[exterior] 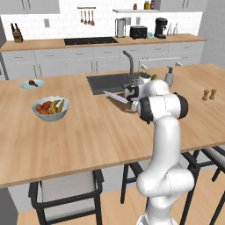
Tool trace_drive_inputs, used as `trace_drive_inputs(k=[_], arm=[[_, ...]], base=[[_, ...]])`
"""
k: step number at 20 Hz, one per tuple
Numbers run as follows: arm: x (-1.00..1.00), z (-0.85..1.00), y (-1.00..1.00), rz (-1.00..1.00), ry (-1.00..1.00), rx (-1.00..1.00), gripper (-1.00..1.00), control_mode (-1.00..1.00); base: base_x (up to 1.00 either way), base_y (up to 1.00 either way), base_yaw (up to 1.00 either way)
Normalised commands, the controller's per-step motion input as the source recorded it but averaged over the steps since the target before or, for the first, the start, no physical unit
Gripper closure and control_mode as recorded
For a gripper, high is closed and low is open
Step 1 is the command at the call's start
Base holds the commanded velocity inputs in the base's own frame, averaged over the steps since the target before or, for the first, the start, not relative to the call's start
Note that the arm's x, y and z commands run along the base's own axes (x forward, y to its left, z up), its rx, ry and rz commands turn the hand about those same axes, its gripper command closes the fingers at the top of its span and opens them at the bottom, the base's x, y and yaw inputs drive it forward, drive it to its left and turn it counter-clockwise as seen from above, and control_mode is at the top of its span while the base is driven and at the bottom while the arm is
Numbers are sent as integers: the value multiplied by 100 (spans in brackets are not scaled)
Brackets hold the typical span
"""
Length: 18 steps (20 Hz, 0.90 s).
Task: Pick up the knife from the drawer and place it on the cutting board. Then place the meat from the plate to the cutting board.
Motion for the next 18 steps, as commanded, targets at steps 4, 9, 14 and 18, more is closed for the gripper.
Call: trace_drive_inputs(k=[4,9,14,18], arm=[[46,-22,0,0,2,0,100,-100],[43,-28,-2,-1,-3,0,100,-100],[12,-42,-4,-2,-10,0,100,-100],[3,-32,-15,-3,-3,0,100,-100]], base=[[0,0,0],[0,0,0],[0,0,0],[0,0,0]])
